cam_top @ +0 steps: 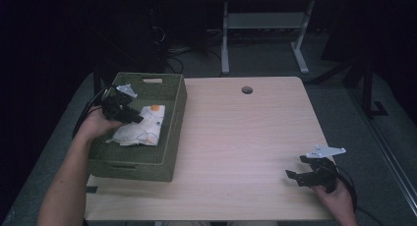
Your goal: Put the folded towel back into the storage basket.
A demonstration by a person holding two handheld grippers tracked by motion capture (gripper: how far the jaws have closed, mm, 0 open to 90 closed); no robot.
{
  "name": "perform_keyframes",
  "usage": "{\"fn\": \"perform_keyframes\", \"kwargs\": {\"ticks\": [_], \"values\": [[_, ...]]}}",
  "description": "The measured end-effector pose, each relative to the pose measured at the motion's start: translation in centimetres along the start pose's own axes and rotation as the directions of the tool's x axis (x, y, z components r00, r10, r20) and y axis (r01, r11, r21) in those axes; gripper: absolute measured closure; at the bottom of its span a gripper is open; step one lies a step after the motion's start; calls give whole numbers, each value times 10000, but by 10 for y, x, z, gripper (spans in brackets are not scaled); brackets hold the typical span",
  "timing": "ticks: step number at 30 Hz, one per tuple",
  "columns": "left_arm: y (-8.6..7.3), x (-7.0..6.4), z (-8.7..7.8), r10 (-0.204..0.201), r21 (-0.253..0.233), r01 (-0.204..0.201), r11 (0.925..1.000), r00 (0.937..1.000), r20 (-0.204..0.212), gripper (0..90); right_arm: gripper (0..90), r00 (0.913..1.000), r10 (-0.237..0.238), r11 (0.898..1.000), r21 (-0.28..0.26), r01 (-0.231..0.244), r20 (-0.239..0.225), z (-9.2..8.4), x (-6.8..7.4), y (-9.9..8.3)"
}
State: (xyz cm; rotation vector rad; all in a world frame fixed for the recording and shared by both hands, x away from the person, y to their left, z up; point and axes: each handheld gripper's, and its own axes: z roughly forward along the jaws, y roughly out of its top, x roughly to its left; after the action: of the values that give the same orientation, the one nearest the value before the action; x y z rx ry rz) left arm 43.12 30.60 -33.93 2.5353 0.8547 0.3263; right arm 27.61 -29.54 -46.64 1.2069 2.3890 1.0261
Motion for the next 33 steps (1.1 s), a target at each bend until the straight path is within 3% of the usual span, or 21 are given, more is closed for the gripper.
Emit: {"fn": "perform_keyframes", "kwargs": {"ticks": [5,6,14,33], "values": [[-4,-1,2,-177,294,176,9994,9998,47,634,179,10000,-1,10000,-24,1,-15,-1,0,0],[-5,-1,2,-439,145,437,9989,9988,202,634,179,10000,-36,10000,28,36,-30,0,0,0],[-8,-6,2,-687,-182,691,9974,9974,217,622,179,10000,-58,10000,-43,58,-60,-1,1,0],[5,-24,-8,-783,-912,803,9926,9966,255,543,178,9999,-43,9998,-202,41,-102,-5,1,1]]}}
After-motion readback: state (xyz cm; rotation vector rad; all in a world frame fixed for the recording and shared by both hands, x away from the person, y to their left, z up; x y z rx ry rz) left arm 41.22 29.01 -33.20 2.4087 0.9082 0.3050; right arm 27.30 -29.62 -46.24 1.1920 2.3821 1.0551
